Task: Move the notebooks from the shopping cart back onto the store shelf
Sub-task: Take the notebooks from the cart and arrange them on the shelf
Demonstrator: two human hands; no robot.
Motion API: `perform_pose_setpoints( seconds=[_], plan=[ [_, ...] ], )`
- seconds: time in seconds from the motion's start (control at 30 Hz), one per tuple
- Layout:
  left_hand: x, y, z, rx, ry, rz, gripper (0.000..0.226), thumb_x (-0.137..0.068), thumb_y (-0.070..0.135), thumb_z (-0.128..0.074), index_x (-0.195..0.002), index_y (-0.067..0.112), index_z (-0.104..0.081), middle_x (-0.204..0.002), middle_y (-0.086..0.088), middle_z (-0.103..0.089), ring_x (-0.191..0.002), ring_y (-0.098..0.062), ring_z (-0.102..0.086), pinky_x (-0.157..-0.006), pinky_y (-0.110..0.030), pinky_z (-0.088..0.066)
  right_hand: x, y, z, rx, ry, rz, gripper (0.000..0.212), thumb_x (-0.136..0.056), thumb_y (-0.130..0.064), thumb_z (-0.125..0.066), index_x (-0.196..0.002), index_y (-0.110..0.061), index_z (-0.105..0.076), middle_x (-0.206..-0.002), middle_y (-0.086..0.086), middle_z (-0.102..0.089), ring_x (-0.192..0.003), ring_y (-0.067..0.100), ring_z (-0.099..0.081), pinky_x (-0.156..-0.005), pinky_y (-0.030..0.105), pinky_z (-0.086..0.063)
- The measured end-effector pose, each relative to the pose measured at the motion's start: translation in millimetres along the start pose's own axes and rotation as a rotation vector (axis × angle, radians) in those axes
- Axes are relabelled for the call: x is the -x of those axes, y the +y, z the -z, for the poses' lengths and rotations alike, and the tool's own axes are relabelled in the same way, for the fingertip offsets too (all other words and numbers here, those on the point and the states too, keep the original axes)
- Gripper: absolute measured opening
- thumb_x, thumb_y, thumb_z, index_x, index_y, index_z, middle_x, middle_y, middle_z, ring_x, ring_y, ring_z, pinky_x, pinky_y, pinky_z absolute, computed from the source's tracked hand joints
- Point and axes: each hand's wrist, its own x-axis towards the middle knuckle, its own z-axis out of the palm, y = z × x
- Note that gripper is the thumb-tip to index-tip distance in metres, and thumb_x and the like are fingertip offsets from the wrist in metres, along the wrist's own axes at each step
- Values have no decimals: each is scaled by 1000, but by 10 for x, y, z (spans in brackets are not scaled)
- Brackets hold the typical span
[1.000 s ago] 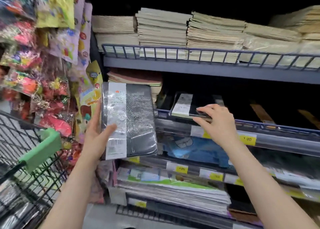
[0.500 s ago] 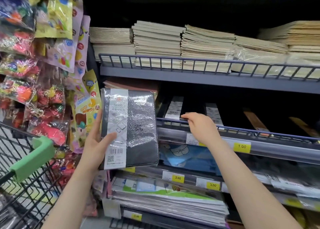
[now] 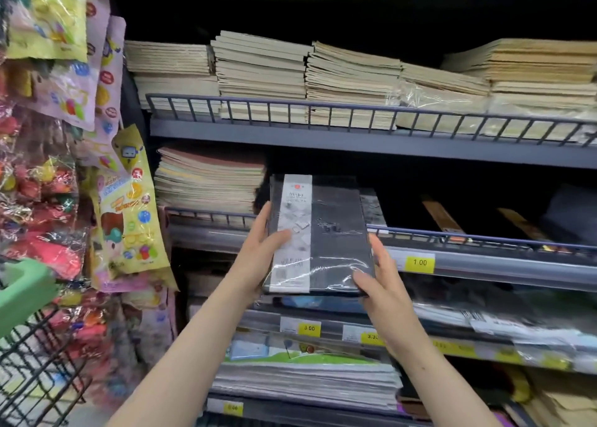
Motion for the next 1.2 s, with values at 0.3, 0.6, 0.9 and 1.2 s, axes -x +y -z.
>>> perform_pose_setpoints(
  seconds=[0.3,0.6,0.9,1.2],
  plan=[
    [-236,49,309,-387,-63,-117,71,-72,41,-73,-135,34,-42,-104,19,-55,-95,2,-53,-85,-17,-43,-735,-243,-21,-129,132,-41,55,-96,-14,-43,-146,-22,-19,-155,-5,-15,-132,20,-38,-75,24,-50],
    [-800,31,184,-600,77,-151,56,-82,26,-68,-134,18,-48,-126,0,-60,-113,-13,-55,-91,-23,-39,-1250,-259,-52,1027,387,75,54,-95,-47,-34,-139,-17,-38,-122,14,-60,-117,34,-46,-92,41,-39],
    [-731,-191,165,-732,237,-263,36,-85,31,-63,-121,29,-60,-113,-2,-69,-109,-13,-61,-83,-29,-50,-1095,143,43,1273,498,303,40,-93,-42,-42,-130,-28,-50,-106,1,-67,-99,26,-53,-74,35,-24],
    [-682,-184,76,-720,306,-172,49,-86,33,-63,-132,25,-49,-115,1,-68,-107,-15,-61,-82,-25,-44,-1143,111,29,1357,548,268,34,-89,-38,-54,-119,-24,-59,-85,-2,-70,-77,26,-58,-66,30,-24]
  ],
)
